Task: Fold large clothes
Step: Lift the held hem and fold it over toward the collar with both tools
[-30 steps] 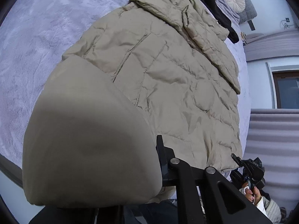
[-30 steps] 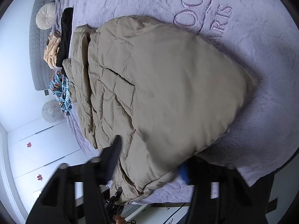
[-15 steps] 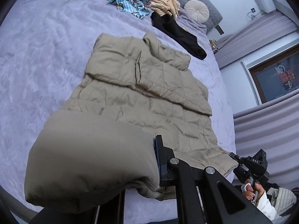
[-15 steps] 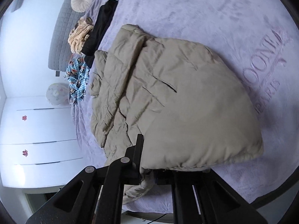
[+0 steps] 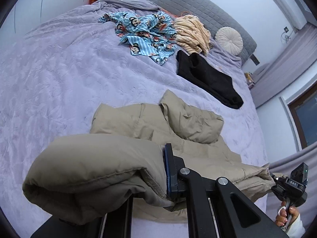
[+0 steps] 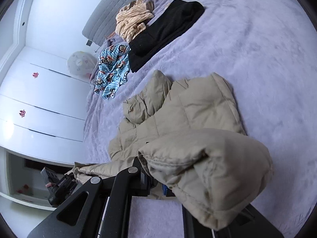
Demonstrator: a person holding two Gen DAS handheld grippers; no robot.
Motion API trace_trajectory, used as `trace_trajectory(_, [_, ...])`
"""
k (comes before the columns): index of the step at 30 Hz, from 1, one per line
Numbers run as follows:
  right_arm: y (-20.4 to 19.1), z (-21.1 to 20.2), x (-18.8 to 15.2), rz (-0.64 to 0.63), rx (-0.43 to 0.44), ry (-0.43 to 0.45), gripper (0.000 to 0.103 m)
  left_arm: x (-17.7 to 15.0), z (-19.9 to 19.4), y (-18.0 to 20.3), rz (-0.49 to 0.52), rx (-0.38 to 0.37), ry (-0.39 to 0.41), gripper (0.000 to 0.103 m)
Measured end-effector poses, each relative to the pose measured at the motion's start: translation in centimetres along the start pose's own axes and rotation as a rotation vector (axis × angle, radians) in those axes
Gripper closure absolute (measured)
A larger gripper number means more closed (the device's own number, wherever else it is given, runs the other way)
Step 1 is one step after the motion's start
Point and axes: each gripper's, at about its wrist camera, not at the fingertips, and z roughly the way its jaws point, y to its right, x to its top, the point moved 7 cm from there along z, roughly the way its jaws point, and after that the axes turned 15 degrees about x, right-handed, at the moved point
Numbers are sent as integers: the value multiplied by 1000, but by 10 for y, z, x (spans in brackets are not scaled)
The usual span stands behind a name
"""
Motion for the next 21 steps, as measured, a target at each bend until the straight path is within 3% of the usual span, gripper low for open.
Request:
trace_trajectory(4, [10,42,44,-6,-36,-23,94,24,50,4,23,48,-54,91])
trace_trajectory(8, [27,72,68,16,-86,-15,94,40,101,9,70,96,-107,91])
trace_trajectory(14, [78,121,91,102,-183,-25,94,39,174,12,110,150,-206,91])
trace_trajectory(21, [112,149,91,209,-210,-20,94,41,187,16,155,188,-230,91])
